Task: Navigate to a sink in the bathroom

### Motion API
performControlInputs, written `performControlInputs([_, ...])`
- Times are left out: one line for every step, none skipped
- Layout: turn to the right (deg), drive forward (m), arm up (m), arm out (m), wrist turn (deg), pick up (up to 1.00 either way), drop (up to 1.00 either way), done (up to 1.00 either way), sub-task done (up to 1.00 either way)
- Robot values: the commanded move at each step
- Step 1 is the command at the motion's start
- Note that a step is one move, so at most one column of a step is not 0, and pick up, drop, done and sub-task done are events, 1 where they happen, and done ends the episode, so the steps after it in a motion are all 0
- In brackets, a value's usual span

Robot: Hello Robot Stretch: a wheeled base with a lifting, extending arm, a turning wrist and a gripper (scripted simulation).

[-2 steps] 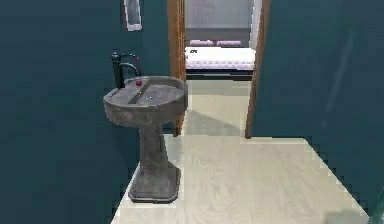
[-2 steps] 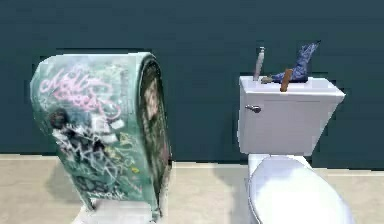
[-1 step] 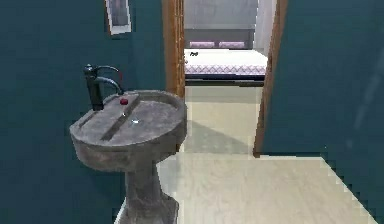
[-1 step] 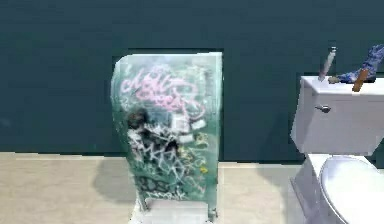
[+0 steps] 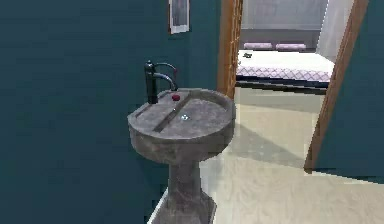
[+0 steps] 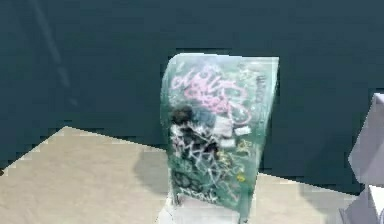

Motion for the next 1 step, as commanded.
performControlInputs([0.0, 0.00, 0.00, 0.00, 0.0, 0.00, 0.00, 1.00, 0.00])
